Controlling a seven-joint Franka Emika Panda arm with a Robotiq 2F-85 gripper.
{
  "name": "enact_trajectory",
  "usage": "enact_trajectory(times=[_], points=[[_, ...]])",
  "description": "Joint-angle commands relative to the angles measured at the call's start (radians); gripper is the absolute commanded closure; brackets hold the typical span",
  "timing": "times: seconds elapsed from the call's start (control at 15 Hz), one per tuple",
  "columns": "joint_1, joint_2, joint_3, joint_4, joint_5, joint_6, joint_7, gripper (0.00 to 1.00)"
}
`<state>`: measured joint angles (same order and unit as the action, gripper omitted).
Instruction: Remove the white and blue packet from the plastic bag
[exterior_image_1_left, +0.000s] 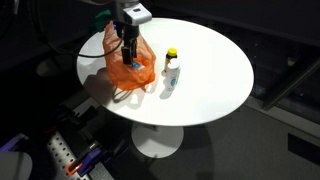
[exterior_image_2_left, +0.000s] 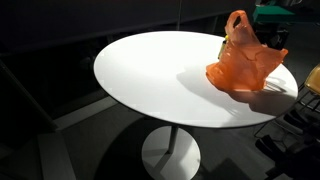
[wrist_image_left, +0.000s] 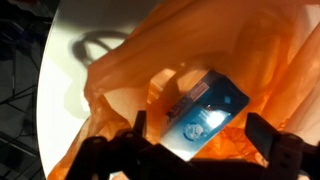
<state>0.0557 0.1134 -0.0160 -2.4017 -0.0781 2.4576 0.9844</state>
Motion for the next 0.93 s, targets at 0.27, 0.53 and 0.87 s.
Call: enact_trajectory(times=[0.27, 0.53, 0.87], points=[[-0.005, 0.021, -0.022, 0.02, -0.012, -0.011, 0.101, 0.0], [0.0, 0.047, -0.028, 0.024, -0.022, 0.003, 0.109, 0.0], [0.003, 0.058, -0.031, 0.033, -0.027, 0.007, 0.108, 0.0]])
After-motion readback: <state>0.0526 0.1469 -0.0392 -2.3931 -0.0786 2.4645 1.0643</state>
